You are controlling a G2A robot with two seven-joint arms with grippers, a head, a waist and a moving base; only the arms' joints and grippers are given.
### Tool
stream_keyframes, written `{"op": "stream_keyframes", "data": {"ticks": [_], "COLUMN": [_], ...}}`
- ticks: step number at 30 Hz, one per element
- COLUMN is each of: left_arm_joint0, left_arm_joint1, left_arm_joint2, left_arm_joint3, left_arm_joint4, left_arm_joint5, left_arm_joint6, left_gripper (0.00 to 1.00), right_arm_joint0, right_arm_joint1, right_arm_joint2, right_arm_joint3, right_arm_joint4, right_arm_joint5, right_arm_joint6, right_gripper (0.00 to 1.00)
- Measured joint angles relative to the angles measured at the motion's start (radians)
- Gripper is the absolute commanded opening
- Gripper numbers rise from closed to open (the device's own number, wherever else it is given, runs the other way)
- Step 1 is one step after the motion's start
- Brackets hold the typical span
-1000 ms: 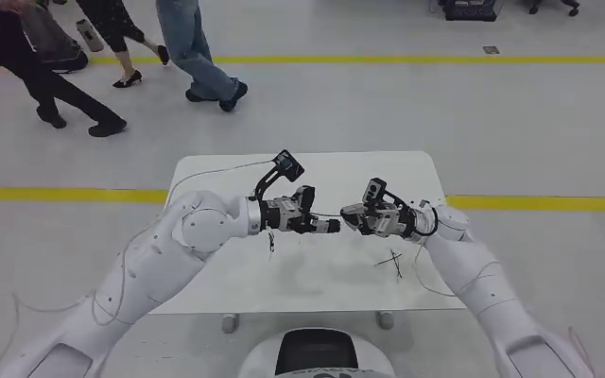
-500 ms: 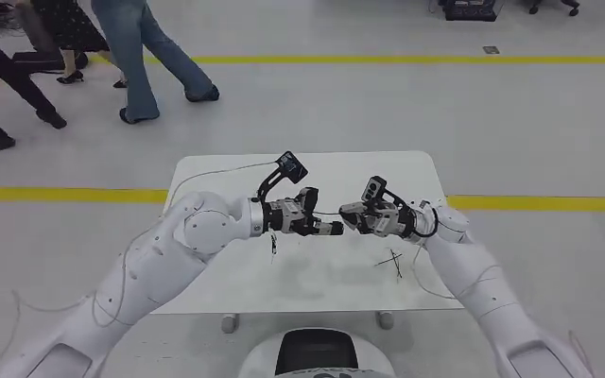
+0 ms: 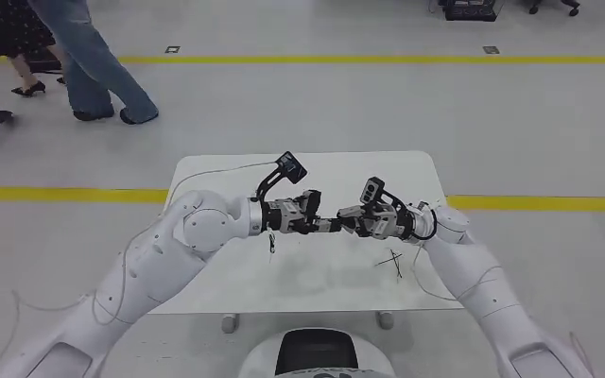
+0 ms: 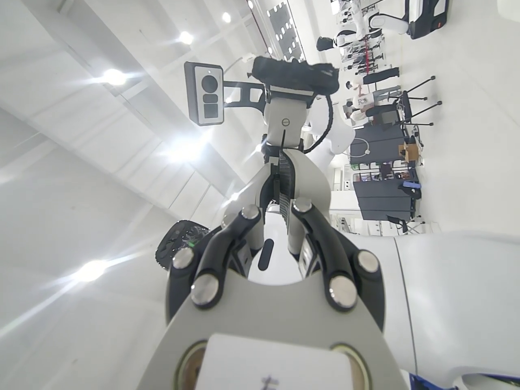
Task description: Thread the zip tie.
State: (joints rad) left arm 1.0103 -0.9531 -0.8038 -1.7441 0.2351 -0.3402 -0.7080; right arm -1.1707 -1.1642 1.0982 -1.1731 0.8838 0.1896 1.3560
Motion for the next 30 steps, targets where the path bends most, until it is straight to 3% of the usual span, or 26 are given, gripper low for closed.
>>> {"op": "stream_keyframes", "data": {"ticks": [11, 30], "left_arm_joint0": [-0.004, 0.004], "left_arm_joint1": [-0.002, -0.005], "left_arm_joint2": [0.007, 0.009], "left_arm_joint3": [-0.002, -0.013], "left_arm_joint4": [-0.008, -0.001], "left_arm_joint5": [0.0, 0.012], "left_arm_joint6": [-0.011, -0.01], "left_gripper": [0.31, 0.2], "right_arm_joint0": [-0.005, -0.033], "right_arm_joint1": [0.002, 0.01], "right_arm_joint2": [0.002, 0.018], "right_arm_joint3": [-0.019, -0.043], "right_arm_joint4": [-0.009, -0.031], "right_arm_joint5": [-0.013, -0.035], "right_arm_joint6": [-0.029, -0.085], "right_gripper": [0.0, 0.0]}}
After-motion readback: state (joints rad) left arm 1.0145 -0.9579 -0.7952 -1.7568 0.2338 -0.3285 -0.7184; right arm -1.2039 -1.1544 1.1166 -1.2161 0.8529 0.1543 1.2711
